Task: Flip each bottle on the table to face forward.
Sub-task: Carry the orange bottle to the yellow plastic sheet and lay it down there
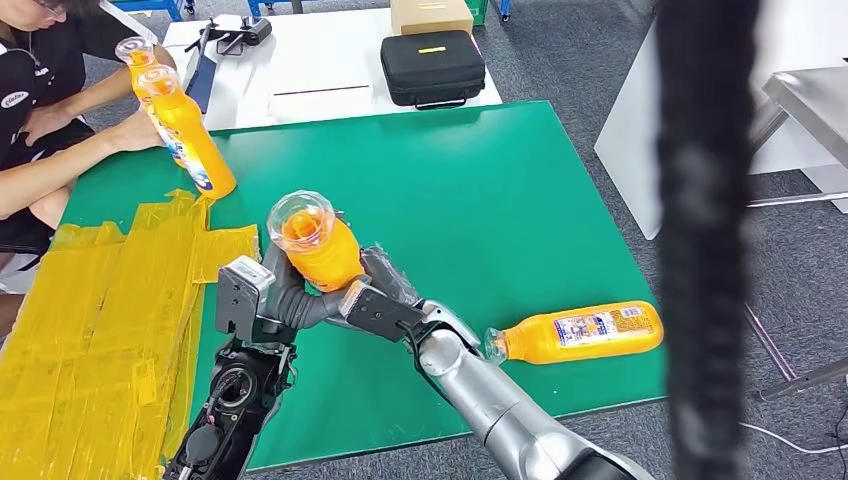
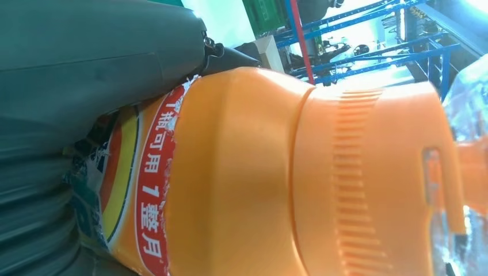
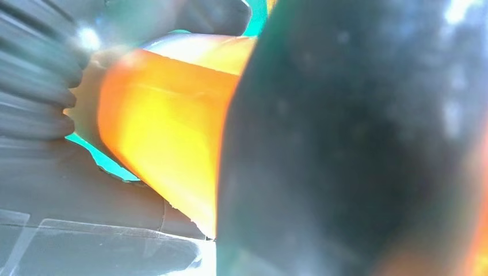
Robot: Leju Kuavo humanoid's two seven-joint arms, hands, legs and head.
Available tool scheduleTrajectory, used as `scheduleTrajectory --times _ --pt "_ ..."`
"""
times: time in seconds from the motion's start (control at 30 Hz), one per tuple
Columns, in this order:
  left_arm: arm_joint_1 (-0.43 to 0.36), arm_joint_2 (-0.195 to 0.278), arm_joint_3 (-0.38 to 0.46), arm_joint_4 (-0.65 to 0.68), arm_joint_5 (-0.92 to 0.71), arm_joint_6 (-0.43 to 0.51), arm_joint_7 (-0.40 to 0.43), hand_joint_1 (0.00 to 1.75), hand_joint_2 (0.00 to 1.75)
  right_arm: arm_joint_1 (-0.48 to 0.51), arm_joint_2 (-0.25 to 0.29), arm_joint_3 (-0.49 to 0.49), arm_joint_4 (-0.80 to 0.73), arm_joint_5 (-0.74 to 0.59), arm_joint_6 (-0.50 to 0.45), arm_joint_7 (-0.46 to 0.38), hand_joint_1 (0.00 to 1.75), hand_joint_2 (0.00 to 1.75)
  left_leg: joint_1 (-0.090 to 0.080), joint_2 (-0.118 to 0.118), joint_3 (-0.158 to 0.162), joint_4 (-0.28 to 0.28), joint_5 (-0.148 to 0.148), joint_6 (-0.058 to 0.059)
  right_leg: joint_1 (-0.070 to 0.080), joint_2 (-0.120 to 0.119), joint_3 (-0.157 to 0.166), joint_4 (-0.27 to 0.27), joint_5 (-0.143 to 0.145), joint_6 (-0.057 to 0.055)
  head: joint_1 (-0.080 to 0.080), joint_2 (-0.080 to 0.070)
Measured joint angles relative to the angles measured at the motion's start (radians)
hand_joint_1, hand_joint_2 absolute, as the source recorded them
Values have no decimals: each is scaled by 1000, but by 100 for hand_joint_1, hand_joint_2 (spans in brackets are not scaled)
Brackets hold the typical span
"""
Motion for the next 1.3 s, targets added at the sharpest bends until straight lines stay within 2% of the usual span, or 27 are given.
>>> scheduleTrajectory --times 0.2,0.23,0.3,0.37,0.43,0.57,0.67,0.77,0.9,1.0,1.13,1.2,1.3 --pt "-1 1 0 0 11 -1 0 175 175 1 2 2 1 -1 -11 -1 175 175 0 0 0 0 0 0 0 0 0 0 0 0 0 0" --pt "-1 1 1 0 13 -1 -1 175 175 1 2 4 1 -1 -15 -2 169 175 0 0 0 0 0 0 0 0 0 0 0 0 0 0" --pt "-2 1 2 0 21 0 -3 175 175 1 2 5 1 0 -30 -5 85 175 0 0 0 0 0 0 0 0 0 0 0 0 0 0" --pt "-3 2 6 -2 29 3 -5 175 175 1 2 6 0 0 -46 -8 3 87 0 0 0 0 0 0 0 0 0 0 0 0 0 0" --pt "-4 2 14 -8 38 11 -6 175 175 7 -2 6 -17 6 -57 0 0 0 0 0 0 0 0 0 0 0 0 0 0 0 0 0" --pt "-8 3 66 -22 32 70 -9 175 175 42 -25 6 -124 31 -56 63 0 0 0 0 0 0 0 0 0 0 -1 0 0 0 0 0" --pt "-16 8 139 -23 -9 140 -9 175 175 74 -54 0 -220 28 -14 105 0 0 0 1 0 0 0 0 0 0 -1 0 0 0 0 0" --pt "-22 15 208 -17 -34 165 -9 175 175 99 -79 -8 -295 16 25 127 0 0 0 1 0 0 0 0 0 0 -1 0 0 0 0 0" --pt "-26 18 256 -2 -77 199 7 175 175 115 -103 -15 -348 -56 114 167 0 175 0 0 0 0 0 0 0 0 -1 0 0 0 0 0" --pt "-28 28 303 29 -153 285 9 175 175 136 -137 -36 -388 -159 188 194 0 175 0 1 0 0 0 0 0 0 -1 0 0 0 0 0" --pt "-29 51 359 74 -301 410 1 175 175 163 -186 -67 -442 -242 215 209 0 175 0 0 0 0 0 0 0 0 -1 0 0 0 0 0" --pt "-29 69 376 115 -490 487 30 175 175 196 -213 -87 -495 -241 194 217 0 175 0 -1 -1 0 0 0 0 -1 -1 0 0 0 0 0" --pt "-34 98 383 185 -892 561 134 175 175 241 -246 -115 -577 -161 123 245 0 175 0 -1 -1 0 0 0 0 0 -1 0 0 0 0 0"
